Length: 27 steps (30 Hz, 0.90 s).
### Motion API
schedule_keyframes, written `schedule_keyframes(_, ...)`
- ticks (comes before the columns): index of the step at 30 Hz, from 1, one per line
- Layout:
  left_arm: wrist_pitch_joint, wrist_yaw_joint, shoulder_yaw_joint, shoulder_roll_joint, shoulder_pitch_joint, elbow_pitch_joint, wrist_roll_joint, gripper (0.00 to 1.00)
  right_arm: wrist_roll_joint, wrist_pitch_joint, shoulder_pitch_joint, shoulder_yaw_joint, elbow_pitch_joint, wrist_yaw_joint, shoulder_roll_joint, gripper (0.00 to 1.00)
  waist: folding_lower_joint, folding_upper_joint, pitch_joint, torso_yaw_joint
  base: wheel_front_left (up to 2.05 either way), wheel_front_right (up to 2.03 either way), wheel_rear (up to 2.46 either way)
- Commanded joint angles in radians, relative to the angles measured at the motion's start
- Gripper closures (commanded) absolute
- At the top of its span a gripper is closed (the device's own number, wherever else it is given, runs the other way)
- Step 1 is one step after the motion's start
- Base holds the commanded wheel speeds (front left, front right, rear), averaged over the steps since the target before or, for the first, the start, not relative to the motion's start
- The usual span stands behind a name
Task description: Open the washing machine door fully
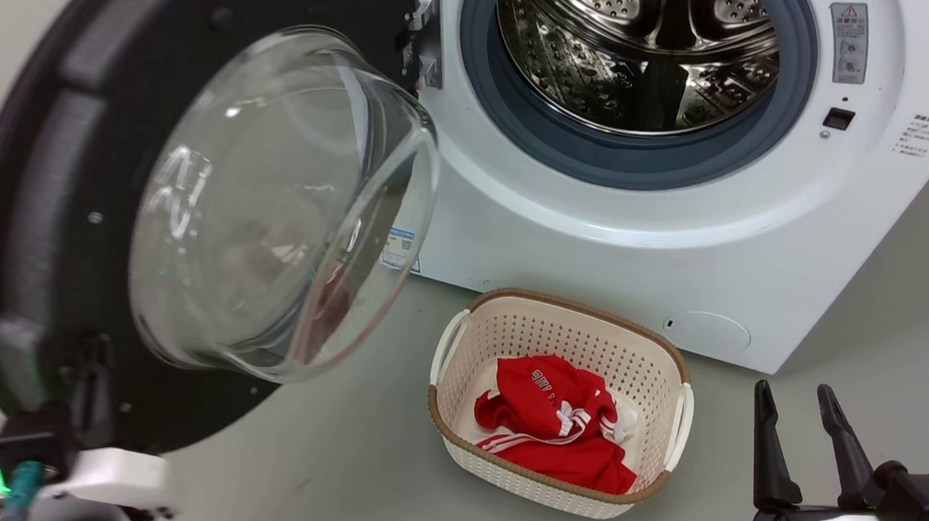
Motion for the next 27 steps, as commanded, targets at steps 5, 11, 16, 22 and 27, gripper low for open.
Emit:
schedule_keyframes(5, -0.004, -0.007, 0.115, 0.057, -0.050, 0.057, -0.023, 1.00, -0.012, 0.008, -0.026, -0.004, -0.018, 0.000, 0.001, 0.00, 0.0000, 0.0000, 0.030, -0.020, 0.00, 0.00, 0.00)
schedule_keyframes(11, -0.004, -0.030, 0.184, 0.113, -0.093, 0.135, -0.035, 1.00, -0.021, 0.024, -0.044, -0.014, -0.030, 0.000, 0.001, 0.00, 0.0000, 0.0000, 0.056, -0.038, 0.00, 0.00, 0.00)
schedule_keyframes(16, -0.004, -0.062, 0.210, 0.159, -0.147, 0.204, -0.042, 1.00, -0.028, 0.030, -0.045, -0.021, -0.039, 0.000, 0.001, 0.00, 0.0000, 0.0000, 0.071, -0.048, 0.00, 0.00, 0.00)
schedule_keyframes(22, -0.004, -0.085, 0.219, 0.186, -0.192, 0.278, -0.037, 1.00, -0.018, 0.033, -0.042, -0.026, -0.038, 0.000, 0.001, 0.00, 0.0000, 0.0000, 0.071, -0.055, 0.00, 0.00, 0.00)
schedule_keyframes(27, -0.004, -0.080, 0.226, 0.160, -0.155, 0.288, -0.029, 1.00, -0.011, 0.028, -0.029, -0.020, -0.027, 0.000, 0.001, 0.00, 0.0000, 0.0000, 0.045, -0.062, 0.00, 0.00, 0.00)
